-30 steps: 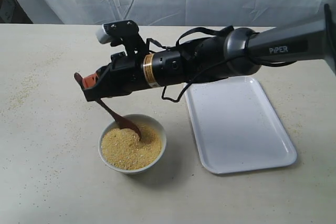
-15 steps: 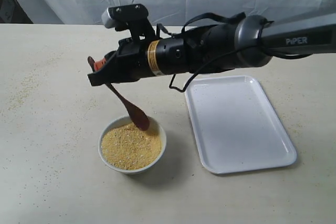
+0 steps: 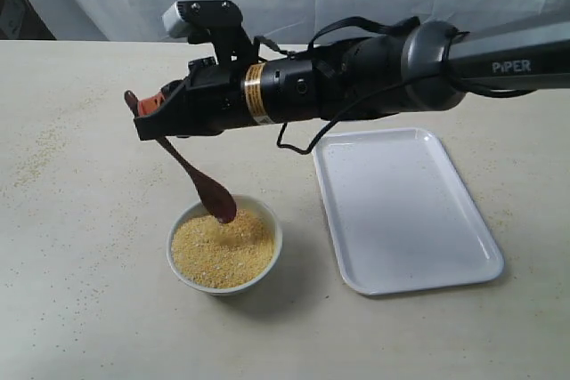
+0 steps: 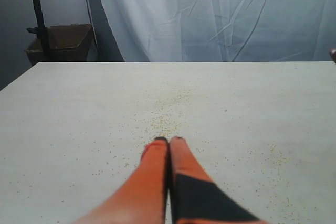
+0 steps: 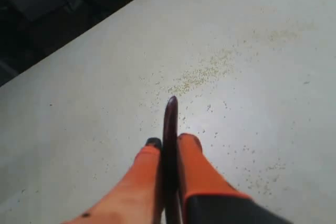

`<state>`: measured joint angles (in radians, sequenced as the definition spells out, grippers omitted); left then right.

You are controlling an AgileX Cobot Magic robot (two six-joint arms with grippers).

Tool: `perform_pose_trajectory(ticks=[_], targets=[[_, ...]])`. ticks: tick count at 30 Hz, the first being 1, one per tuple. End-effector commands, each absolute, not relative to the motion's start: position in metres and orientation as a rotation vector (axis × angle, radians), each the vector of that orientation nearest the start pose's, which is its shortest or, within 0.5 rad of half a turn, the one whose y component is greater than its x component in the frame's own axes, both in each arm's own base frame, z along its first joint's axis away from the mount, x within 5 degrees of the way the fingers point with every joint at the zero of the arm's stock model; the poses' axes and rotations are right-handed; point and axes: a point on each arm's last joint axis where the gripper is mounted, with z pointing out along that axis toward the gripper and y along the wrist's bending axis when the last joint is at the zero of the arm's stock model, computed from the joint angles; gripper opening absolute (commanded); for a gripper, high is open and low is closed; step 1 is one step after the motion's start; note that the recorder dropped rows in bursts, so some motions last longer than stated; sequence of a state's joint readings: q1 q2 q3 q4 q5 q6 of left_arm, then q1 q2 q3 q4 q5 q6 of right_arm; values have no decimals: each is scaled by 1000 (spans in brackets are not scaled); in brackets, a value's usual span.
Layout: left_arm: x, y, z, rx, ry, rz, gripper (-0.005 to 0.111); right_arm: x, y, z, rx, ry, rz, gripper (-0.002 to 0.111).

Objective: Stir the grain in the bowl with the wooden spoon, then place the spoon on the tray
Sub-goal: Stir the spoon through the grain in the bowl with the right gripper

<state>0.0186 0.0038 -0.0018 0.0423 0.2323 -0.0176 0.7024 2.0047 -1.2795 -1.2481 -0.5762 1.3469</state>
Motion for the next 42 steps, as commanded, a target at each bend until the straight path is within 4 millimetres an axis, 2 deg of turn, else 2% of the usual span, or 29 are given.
perform_pose_trajectory(ticks=[1,5,10,14,19,22,28,32,36,42], targets=[[55,2,192,-4,1714,42,0,314,312,194,-895,1943,912,-1],[55,2,192,-4,1714,42,0,316,315,173,-893,1998,927,-1],[55,2,192,-4,1714,42,0,307,323,163,-910,1991,1120,-1],[55,2,192,-4,1714,42,0,306,322,180,-892,1956,1136,-1],[55,2,192,-4,1714,42,0,310,314,207,-881,1912,992,-1],[55,2,192,-4,1714,42,0,314,310,206,-866,1933,904,-1],[55,2,192,-4,1714,42,0,318,314,169,-872,2026,877,-1],[55,2,192,-4,1714,42,0,312,321,155,-882,2034,1034,-1],[55,2,192,-4,1714,42,0,309,323,166,-898,1988,1094,-1],[55,2,192,-4,1714,42,0,311,315,198,-873,1937,994,-1]])
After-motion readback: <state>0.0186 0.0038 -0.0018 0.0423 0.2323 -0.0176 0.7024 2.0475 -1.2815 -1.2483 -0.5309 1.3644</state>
